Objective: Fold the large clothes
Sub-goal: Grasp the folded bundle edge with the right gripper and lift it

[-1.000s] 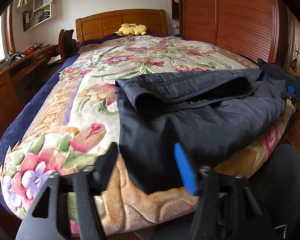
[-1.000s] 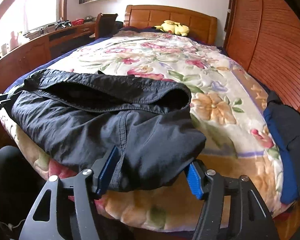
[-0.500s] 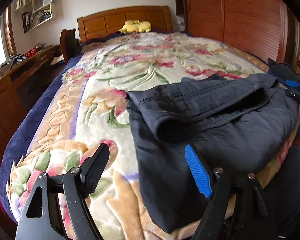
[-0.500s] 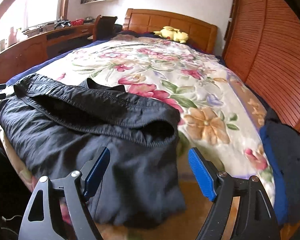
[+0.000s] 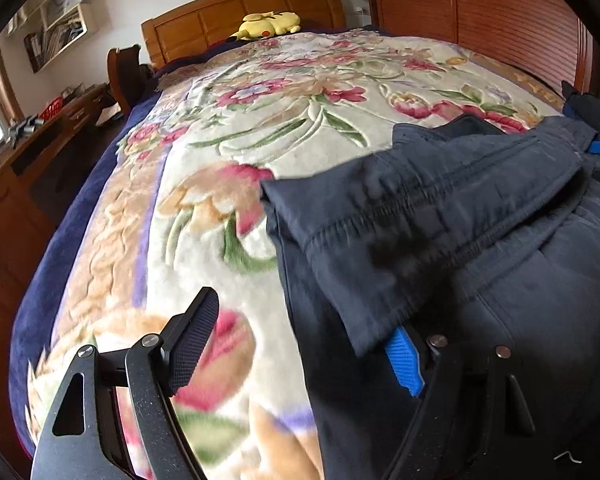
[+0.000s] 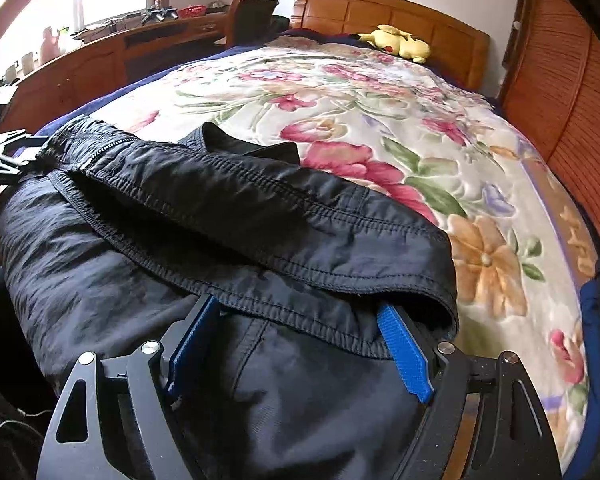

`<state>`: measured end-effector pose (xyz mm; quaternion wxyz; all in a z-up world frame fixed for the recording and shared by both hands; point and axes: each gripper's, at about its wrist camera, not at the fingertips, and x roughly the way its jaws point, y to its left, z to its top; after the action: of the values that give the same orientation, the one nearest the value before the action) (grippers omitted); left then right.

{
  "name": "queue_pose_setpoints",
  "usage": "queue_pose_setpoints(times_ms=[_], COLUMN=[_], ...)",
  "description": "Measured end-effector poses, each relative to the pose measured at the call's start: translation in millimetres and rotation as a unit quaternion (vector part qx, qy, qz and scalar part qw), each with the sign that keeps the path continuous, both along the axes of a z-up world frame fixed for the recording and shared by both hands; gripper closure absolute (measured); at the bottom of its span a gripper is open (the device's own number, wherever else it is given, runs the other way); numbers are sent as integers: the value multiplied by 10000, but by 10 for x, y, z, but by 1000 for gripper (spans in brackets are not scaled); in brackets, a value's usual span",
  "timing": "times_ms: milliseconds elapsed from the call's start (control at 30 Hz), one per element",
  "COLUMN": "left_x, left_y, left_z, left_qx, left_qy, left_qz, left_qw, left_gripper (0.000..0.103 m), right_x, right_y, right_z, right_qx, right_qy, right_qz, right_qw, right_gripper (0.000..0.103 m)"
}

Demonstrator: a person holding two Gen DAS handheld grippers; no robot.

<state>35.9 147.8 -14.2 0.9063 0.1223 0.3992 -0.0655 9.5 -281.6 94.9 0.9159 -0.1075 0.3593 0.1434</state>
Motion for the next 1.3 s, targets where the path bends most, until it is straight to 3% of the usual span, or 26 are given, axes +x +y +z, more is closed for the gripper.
queue_pose_setpoints(times_ms=[233,433,500,533,633,700,833,900,967,1033,1133,1300], left_x=[399,698,757,782,794,756,615,535,434,346,257,121], left_y=[57,190,206,210,183,144,71,31,-22,-66,-105,-101], left_z=[145,346,380,395,421,439,521,595,681,751,784,665], left_qx=[-16,-268,-379,-440,-515,-529,-722,-779,-772,-784,-813,-1007], left_qy=[-173,-331,-321,-312,-314,-356,-451,-540,-673,-777,-850,-813], left_qz=[64,248,278,290,269,229,65,-31,-117,-187,-231,-177], left_qw=[9998,9988,9984,9981,9978,9977,9963,9955,9947,9937,9928,9914], left_gripper=[24,24,24,24,24,24,24,24,24,24,24,24], right_x=[130,380,528,595,823,953,1196,1214,1156,1037,827,602], right_y=[39,259,308,327,366,363,303,277,276,302,338,589], right_z=[106,116,129,143,175,209,288,357,398,452,492,329], right_qx=[16,-620,-828,-888,-1002,-939,-765,-477,-354,-198,-46,178], right_qy=[-136,-35,23,58,108,71,-121,-238,-418,-616,-821,-428], right_qz=[-36,223,315,366,509,567,286,138,31,30,69,811], right_qw=[9999,9978,9961,9954,9936,9939,9966,9985,9985,9979,9966,9956], right_gripper=[21,21,33,44,88,95,95,87,52,41,40,40])
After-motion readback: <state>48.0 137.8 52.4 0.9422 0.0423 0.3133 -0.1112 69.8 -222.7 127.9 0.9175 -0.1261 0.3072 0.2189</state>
